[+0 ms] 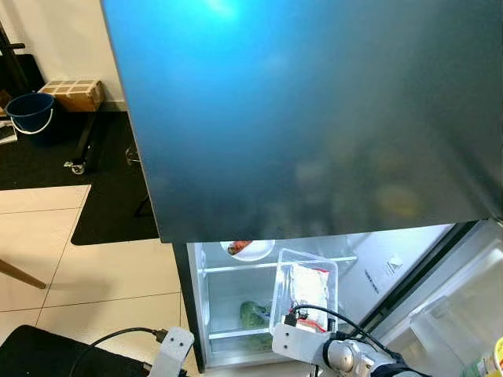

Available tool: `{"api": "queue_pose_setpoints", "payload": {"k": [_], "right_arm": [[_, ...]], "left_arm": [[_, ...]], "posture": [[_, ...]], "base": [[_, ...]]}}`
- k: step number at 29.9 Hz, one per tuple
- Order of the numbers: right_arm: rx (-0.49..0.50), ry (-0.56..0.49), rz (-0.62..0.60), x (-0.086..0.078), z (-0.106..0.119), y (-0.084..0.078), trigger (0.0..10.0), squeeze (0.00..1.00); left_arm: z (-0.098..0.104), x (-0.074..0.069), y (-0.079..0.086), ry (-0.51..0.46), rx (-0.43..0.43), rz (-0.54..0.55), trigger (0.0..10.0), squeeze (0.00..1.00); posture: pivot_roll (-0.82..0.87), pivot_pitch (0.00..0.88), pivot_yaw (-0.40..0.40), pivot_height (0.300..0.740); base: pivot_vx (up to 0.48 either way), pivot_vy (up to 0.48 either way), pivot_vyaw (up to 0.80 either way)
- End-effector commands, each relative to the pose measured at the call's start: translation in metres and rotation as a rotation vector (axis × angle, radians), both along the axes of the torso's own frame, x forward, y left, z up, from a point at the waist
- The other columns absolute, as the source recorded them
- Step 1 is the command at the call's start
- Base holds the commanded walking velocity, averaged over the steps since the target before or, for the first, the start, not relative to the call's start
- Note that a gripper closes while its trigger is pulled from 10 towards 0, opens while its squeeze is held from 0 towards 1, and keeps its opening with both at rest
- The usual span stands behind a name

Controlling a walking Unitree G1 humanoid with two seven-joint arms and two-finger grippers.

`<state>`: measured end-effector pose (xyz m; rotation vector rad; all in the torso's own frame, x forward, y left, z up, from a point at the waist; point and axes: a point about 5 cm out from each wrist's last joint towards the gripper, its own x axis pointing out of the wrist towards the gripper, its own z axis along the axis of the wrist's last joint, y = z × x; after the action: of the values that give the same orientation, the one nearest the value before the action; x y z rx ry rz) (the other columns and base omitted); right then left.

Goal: Restocking fridge

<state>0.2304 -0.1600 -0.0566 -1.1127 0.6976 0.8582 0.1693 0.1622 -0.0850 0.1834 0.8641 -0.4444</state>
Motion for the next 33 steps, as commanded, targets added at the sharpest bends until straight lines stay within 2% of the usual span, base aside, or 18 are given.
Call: {"api": "queue_pose_setpoints", "payload": {"k": [1, 8, 20, 27, 33], "right_arm": [[-0.021, -0.033, -0.008, 0.008, 0.005, -0.005, 10.0, 0.0], [-0.05, -0.046, -0.04, 0.014, 0.009, -0.012, 10.0, 0.0], [-0.059, -0.035, -0.04, 0.016, 0.01, -0.013, 10.0, 0.0], [-0.065, -0.006, -0.039, 0.014, 0.009, -0.015, 10.0, 0.0], [-0.045, 0.001, -0.034, 0.013, 0.009, -0.013, 10.0, 0.0]], "left_arm": [[0.001, 0.001, 0.008, -0.013, 0.036, -0.013, 10.0, 0.0], [0.0, 0.0, 0.007, -0.015, 0.044, -0.011, 10.0, 0.0], [-0.001, -0.003, 0.006, -0.019, 0.056, -0.015, 10.0, 0.0], [0.004, 0.007, 0.005, -0.063, 0.067, -0.033, 10.0, 0.0], [0.009, 0.016, 0.001, -0.104, 0.073, -0.055, 10.0, 0.0]], "posture": [[-0.04, 0.0, -0.048, 0.74], [-0.04, 0.0, -0.047, 0.725], [-0.04, 0.0, -0.048, 0.676], [-0.05, 0.0, -0.044, 0.641], [-0.05, 0.0, -0.041, 0.637]], "base": [[0.0, 0.0, 0.0], [0.0, 0.0, 0.0], [0.0, 0.0, 0.0], [0.0, 0.0, 0.0], [0.0, 0.0, 0.0]]}}
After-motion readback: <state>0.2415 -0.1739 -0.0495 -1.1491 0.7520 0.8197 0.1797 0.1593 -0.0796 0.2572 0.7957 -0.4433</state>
